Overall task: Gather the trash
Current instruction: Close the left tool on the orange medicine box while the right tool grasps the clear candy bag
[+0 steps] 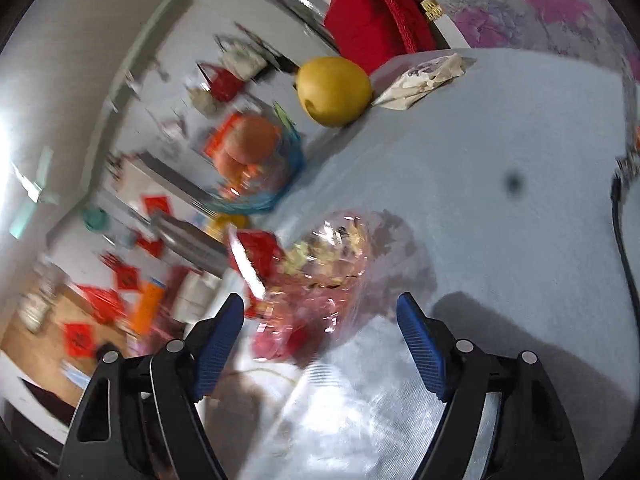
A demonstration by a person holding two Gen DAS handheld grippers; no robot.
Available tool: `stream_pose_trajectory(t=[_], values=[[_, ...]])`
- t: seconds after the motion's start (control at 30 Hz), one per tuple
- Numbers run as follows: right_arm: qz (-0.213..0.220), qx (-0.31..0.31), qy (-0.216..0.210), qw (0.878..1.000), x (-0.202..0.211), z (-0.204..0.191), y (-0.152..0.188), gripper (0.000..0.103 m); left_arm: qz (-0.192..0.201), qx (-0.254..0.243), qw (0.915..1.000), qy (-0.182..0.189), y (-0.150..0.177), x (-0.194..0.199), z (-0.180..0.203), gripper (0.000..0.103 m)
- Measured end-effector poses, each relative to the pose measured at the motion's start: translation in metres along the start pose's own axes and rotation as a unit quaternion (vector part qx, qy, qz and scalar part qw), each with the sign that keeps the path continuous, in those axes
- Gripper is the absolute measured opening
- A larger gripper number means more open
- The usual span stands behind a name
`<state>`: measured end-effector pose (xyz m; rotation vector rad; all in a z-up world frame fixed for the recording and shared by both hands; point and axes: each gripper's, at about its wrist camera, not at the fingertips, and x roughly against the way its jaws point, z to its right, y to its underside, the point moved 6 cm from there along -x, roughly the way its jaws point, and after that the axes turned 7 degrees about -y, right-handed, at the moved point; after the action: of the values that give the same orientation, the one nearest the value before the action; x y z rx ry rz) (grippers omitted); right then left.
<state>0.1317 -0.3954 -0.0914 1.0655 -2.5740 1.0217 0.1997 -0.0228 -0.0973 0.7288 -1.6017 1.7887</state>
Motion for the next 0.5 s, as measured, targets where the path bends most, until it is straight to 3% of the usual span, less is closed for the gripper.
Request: stream_pose_trajectory(t=[0.13,0.17,0.2,0.23,0.27,0.33,0.4,0.5], values=[[-0.013,0.047,0.056,0.997,-0.019,-0.009,-0.003,0.077,0.000,-0.008,0.9999,-0.010,0.001,-0.001,0.002,0.059],[-0.015,0.053,0.066,0.996,-0.022,-0.009,-0.003,0.070,0.000,-0.010,0.9999,-0.012,0.001,-0.001,0.002,0.060],[-0.019,0.055,0.066,0.996,-0.024,-0.008,-0.003,0.061,0.000,-0.012,0.9998,-0.014,0.001,-0.001,0.002,0.060],[-0.025,0.055,0.060,0.996,-0.026,-0.008,-0.001,0.032,0.000,-0.013,0.9998,-0.015,0.001,-0.002,0.003,0.060],[-0.031,0.056,0.051,0.997,-0.028,-0.008,0.000,0.020,-0.001,-0.014,0.9998,-0.016,0.001,-0.002,0.004,0.060],[-0.005,0.080,0.052,0.995,-0.020,-0.015,-0.002,0.019,0.002,-0.016,0.9997,-0.017,0.001,-0.001,0.004,0.059],[0.037,0.129,0.081,0.988,-0.007,-0.028,-0.004,0.019,0.012,-0.017,0.9997,-0.015,0.001,0.003,0.003,0.058],[0.066,0.169,0.069,0.981,0.002,-0.047,-0.002,0.019,0.031,-0.017,0.9992,-0.019,-0.001,0.012,0.001,0.058]])
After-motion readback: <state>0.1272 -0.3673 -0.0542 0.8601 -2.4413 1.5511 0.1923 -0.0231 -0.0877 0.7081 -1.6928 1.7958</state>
